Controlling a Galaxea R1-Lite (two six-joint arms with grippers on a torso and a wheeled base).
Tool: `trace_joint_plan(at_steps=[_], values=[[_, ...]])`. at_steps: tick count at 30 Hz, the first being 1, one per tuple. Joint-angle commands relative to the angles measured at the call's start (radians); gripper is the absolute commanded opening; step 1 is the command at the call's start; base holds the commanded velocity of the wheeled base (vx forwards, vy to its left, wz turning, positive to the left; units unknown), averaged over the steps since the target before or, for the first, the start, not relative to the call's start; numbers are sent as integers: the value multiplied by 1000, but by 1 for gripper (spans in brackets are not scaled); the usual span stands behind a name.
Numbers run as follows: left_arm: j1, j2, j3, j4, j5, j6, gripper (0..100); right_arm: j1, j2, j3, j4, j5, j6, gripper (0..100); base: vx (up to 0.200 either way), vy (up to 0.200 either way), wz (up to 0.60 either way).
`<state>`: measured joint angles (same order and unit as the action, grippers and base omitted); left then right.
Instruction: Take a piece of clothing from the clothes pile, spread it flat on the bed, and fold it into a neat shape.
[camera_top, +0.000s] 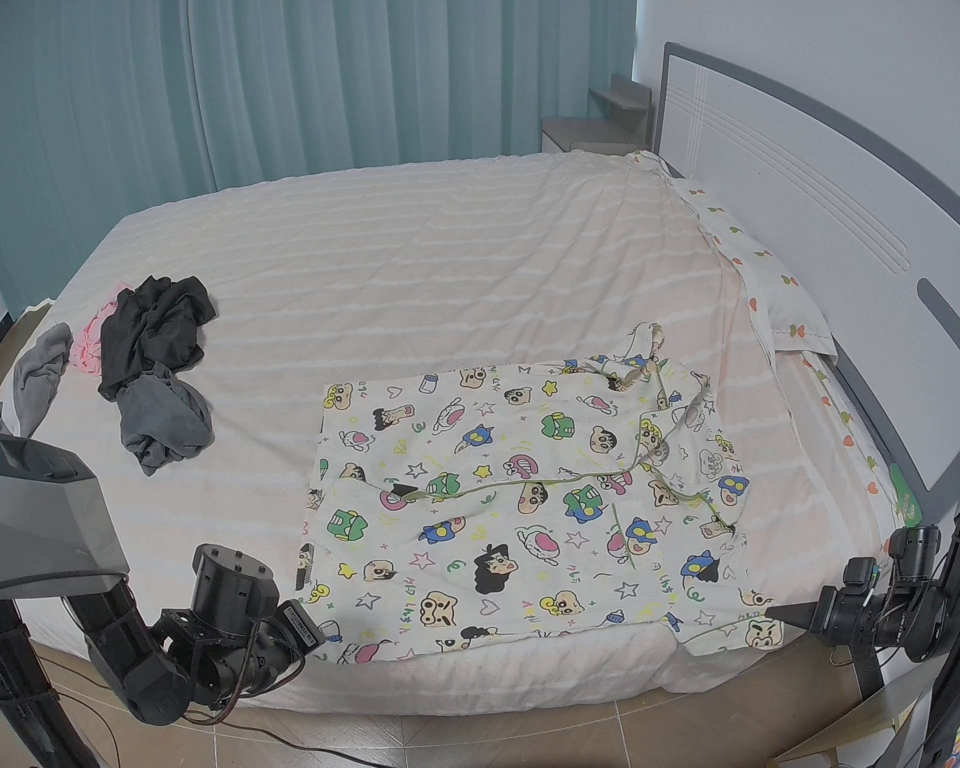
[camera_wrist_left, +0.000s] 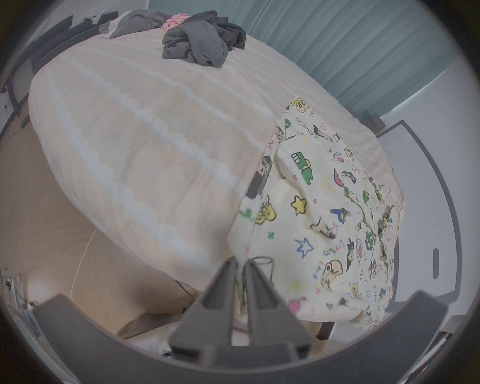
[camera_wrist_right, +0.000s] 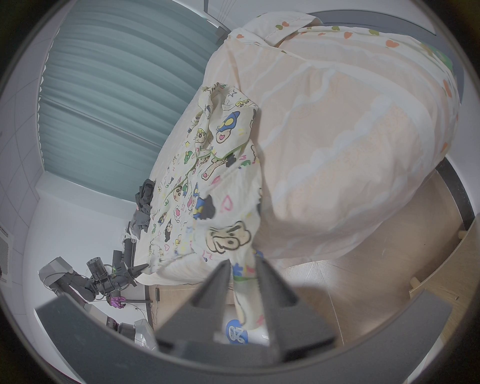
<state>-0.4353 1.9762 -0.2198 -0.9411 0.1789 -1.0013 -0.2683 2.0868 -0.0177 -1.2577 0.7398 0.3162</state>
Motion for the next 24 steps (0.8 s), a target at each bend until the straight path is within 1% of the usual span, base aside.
trace_joint_plan(at_steps=[1,7,9,10,11,12,13,14,15,16,19,21,22,24], values=[[-2,7,5,-1,-4,1,100,-3,15,18,3,1,-2,100,0,0,0],[4,-45,34,-2,-10,0,100,-29,-16,18,6,0,-2,100,0,0,0],[15,-129,39,-2,-18,1,100,-54,-65,18,-2,3,1,100,0,0,0],[17,-140,39,-2,-18,1,100,-55,-73,18,-2,3,3,100,0,0,0],[27,-203,31,-1,-18,7,100,-60,-116,18,-3,3,7,100,0,0,0],[29,-223,28,1,-18,10,100,-60,-131,18,-5,3,7,100,0,0,0],[30,-258,10,2,-18,41,100,-60,-169,18,-9,3,6,100,0,0,0],[30,-260,8,2,-18,46,100,-60,-172,18,-11,3,6,100,0,0,0],[29,-273,-15,8,-18,87,100,-57,-214,18,-29,3,11,100,0,0,0],[29,-273,-26,8,-18,104,100,-52,-237,18,-45,3,17,100,0,0,0],[26,-272,-64,8,-19,107,100,-45,-275,4,-80,0,50,100,0,0,0],[23,-270,-75,2,-29,107,100,-43,-287,-22,-85,-14,70,100,0,0,0],[23,-270,-76,2,-36,107,100,-43,-289,-30,-85,-22,75,100,200,0,0],[24,-270,-84,1,-84,107,100,-43,-297,-61,-86,-60,80,100,200,0,0]])
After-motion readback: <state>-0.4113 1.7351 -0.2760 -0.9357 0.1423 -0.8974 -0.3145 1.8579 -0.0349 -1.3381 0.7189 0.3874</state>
